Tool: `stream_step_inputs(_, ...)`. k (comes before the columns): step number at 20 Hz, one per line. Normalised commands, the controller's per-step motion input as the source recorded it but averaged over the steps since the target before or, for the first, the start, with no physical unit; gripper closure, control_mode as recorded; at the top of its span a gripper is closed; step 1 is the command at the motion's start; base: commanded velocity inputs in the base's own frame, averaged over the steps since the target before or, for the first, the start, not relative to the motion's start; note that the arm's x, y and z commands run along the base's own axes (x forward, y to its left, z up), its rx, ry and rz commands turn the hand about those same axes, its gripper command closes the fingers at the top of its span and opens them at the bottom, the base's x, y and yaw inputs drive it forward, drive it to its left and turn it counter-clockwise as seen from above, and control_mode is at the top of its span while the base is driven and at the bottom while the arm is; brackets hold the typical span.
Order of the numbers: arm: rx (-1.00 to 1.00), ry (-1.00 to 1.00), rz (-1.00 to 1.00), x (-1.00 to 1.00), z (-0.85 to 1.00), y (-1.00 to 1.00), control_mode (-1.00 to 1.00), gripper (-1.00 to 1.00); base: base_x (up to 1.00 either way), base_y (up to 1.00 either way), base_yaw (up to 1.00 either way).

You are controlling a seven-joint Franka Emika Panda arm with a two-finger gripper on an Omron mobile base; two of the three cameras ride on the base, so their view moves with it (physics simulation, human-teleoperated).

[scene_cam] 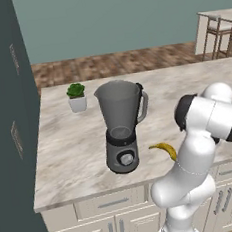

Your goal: Open the blender lid, put the banana in the blender, close the lid, and start the blender.

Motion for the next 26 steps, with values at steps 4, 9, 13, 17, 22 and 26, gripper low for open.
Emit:
stream_step_inputs(4,0.00,-0.03,0.00,-0.03,0.59,0.00,-1.00,-1.00,0.00,0.00,0.00)
stream_step_inputs(9,0.00,-0.08,0.00,-0.13,0.58,0.17,-1.00,-1.00,0.00,0.00,0.00)
stream_step_inputs(13,0.00,-0.01,0.00,-0.38,0.09,0.89,-1.00,-1.00,0.00,0.00,0.00)
stream_step_inputs(17,0.00,0.00,0.02,-0.16,0.00,1.00,-1.00,-1.00,0.00,0.00,0.00)
stream_step_inputs(22,0.00,0.01,0.05,0.00,0.00,0.92,-1.00,-1.00,0.00,0.00,0.00)
stream_step_inputs(26,0.00,0.03,0.11,0.00,-0.05,0.52,-1.00,-1.00,0.00,0.00,0.00)
